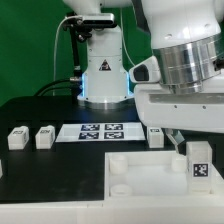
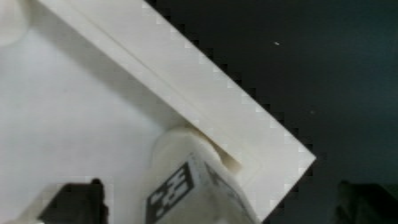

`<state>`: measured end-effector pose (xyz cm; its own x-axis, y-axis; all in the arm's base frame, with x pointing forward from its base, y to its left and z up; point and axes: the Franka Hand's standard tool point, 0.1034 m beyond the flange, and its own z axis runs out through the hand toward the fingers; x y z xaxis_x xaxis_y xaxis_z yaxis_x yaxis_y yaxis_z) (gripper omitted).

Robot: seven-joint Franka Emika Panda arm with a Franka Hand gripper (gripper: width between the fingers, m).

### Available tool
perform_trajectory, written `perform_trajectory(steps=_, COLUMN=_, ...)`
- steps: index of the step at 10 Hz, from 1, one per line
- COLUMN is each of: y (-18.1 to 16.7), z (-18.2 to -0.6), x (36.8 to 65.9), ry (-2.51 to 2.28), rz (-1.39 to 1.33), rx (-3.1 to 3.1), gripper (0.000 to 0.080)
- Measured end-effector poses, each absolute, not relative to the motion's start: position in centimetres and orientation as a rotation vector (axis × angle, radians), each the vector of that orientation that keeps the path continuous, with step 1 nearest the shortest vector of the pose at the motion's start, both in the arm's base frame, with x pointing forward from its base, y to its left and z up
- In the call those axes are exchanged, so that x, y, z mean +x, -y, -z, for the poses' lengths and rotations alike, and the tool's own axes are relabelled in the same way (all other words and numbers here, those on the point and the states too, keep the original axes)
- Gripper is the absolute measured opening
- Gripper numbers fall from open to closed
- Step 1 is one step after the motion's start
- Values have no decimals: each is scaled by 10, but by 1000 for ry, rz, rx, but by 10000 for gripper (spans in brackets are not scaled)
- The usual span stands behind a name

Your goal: Assemble one leg

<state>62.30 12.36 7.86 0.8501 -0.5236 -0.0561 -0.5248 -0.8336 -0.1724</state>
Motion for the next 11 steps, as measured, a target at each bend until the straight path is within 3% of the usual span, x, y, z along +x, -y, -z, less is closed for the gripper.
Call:
perform_trajectory(steps=3, y=-120, z=-74, x=631, ry=-117, rz=111, rx=-2983, gripper=648)
perform_trajectory(steps=5, y=-120, z=-73, x=632, ry=-120, rz=128, rx=-2980, gripper=648)
perform_trajectory(steps=6, y=-120, z=-73, x=632, ry=-120, rz=128, rx=-2980, gripper=525)
perform_trajectory(steps=7, y=-121, z=-73, x=631, ry=-245, rz=117, rx=-2964, gripper=525)
perform_trajectory(steps=8, y=-119, z=-72, x=631, ry=-427, rz=96, rx=-2938, gripper=385)
perform_trajectory(steps=9, y=-114, z=-70, x=630, ry=-558, rz=82, rx=-2921, gripper=309)
perform_trajectory(steps=11, y=-111, z=-70, x=630, ry=-882, rz=50, rx=-2827, gripper=306)
